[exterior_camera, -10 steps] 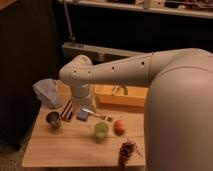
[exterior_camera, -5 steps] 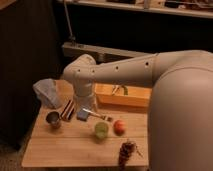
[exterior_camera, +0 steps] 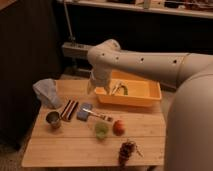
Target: Place apple in plastic cup
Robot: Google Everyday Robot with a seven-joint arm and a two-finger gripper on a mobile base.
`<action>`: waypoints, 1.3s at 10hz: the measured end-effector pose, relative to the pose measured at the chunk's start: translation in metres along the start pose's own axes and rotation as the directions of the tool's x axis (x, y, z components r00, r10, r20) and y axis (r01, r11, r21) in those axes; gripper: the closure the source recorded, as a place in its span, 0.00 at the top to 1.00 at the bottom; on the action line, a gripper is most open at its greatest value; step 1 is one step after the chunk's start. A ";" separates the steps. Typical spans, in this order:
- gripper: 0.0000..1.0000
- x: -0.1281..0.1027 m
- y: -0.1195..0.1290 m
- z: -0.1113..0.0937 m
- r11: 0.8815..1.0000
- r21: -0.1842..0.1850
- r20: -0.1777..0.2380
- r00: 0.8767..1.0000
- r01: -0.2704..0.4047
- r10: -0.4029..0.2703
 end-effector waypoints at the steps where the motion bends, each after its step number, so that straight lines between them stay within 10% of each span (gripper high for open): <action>1: 0.65 -0.006 -0.011 -0.013 1.000 -0.007 0.023 1.000 -0.010 0.010; 4: 0.65 0.005 -0.071 -0.039 0.993 -0.020 0.040 0.992 -0.117 0.118; 7: 0.65 0.037 -0.129 -0.024 0.959 -0.052 0.004 0.960 -0.278 0.279; 11: 0.65 0.063 -0.183 0.015 0.851 -0.061 -0.026 0.853 -0.521 0.521; 13: 0.65 0.065 -0.185 0.014 0.832 -0.067 -0.024 0.835 -0.551 0.550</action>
